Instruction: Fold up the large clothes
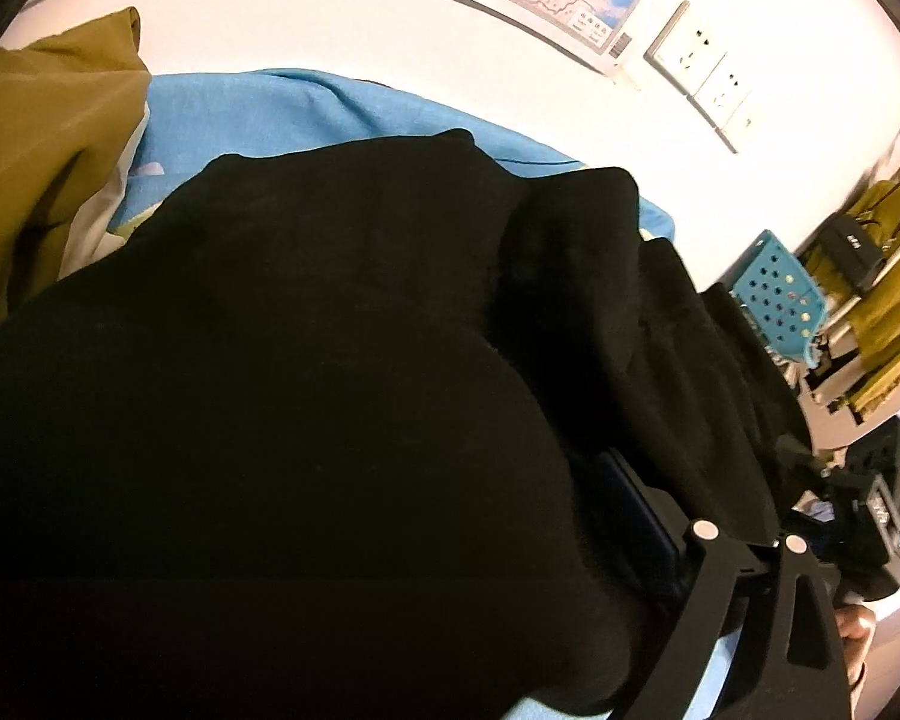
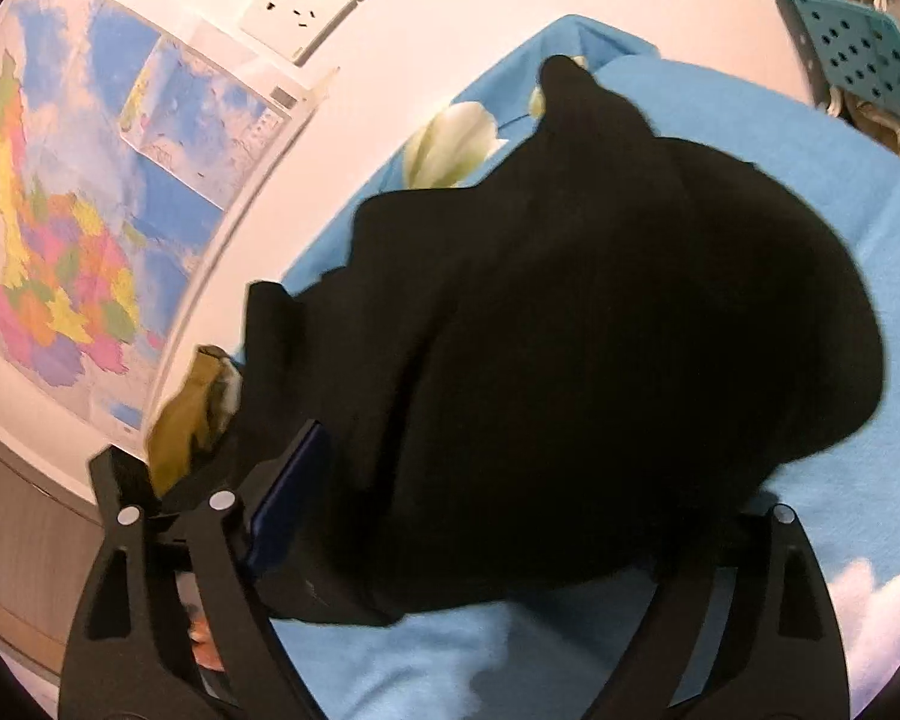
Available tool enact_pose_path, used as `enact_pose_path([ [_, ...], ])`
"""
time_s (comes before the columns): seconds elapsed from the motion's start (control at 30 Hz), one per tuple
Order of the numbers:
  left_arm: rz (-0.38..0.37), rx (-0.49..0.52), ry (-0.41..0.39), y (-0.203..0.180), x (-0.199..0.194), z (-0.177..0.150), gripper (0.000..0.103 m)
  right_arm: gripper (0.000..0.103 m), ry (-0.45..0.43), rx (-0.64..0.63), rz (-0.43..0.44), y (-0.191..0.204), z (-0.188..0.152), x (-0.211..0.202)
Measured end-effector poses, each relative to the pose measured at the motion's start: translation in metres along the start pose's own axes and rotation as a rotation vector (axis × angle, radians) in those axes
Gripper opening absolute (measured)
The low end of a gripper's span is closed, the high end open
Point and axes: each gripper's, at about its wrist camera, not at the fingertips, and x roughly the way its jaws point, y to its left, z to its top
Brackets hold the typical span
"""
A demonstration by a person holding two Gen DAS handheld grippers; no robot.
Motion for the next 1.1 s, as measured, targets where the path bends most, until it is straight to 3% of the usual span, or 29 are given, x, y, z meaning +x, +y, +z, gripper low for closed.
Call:
enact_pose_path([
  [0.1,-0.004,-0.038,0.016,0.006,-0.004,0.003,0.065,0.076,-0.062,-0.006,0.082,0.003,0.008,-0.009],
  [0.17,-0.036,-0.06,0.026,0.014,-0.005,0.003,0.064,0.076,-0.067,0.003,0.095,0.002,0.012,-0.009],
  [0.2,-0.044,-0.059,0.026,0.016,-0.004,0.003,0.066,0.081,-0.035,0.02,0.058,-0.001,0.012,-0.002],
  [0.27,-0.071,-0.082,0.019,0.018,-0.003,0.004,0.074,0.08,0.013,-0.003,-0.02,0.001,0.01,0.011],
  [0.33,-0.109,-0.104,0.012,0.018,0.0,0.005,0.097,0.085,0.003,-0.02,-0.026,0.004,0.009,0.013],
  [0.47,-0.043,-0.089,-0.003,0.007,0.009,0.008,0.096,0.081,-0.021,-0.114,-0.073,0.018,0.004,0.03],
  [0.5,-0.031,-0.087,-0.006,0.006,0.009,0.009,0.092,0.068,-0.022,-0.118,-0.076,0.018,0.004,0.032],
  [0.53,0.008,-0.089,-0.011,0.006,0.009,0.01,0.079,0.045,-0.003,-0.095,-0.051,0.014,0.005,0.035],
  [0.57,0.043,-0.089,-0.012,0.006,0.008,0.01,0.071,0.036,0.022,-0.067,-0.009,0.009,0.008,0.037],
  [0.63,0.073,-0.096,-0.002,0.01,0.005,0.011,0.046,0.023,0.029,-0.085,0.005,0.009,0.012,0.032],
  [0.7,0.043,-0.115,-0.004,0.015,-0.004,0.009,0.034,0.019,0.018,-0.106,0.053,0.016,0.014,0.019],
  [0.73,0.03,-0.112,-0.006,0.015,-0.01,0.008,0.029,0.019,0.007,-0.11,0.07,0.019,0.015,0.012],
  [0.87,-0.07,-0.099,-0.027,0.005,-0.043,0.001,0.028,0.018,-0.019,-0.155,0.127,0.035,0.012,-0.019],
  [0.97,-0.097,-0.057,-0.02,0.003,-0.055,-0.015,0.038,0.027,0.058,-0.132,0.108,0.023,0.006,-0.018],
  [1.07,-0.061,-0.057,0.026,0.011,-0.036,-0.021,0.053,0.044,0.126,-0.106,0.035,0.005,-0.002,0.0],
  [1.1,-0.039,-0.057,0.027,0.013,-0.031,-0.022,0.063,0.053,0.13,-0.087,0.021,0.0,-0.004,0.005],
])
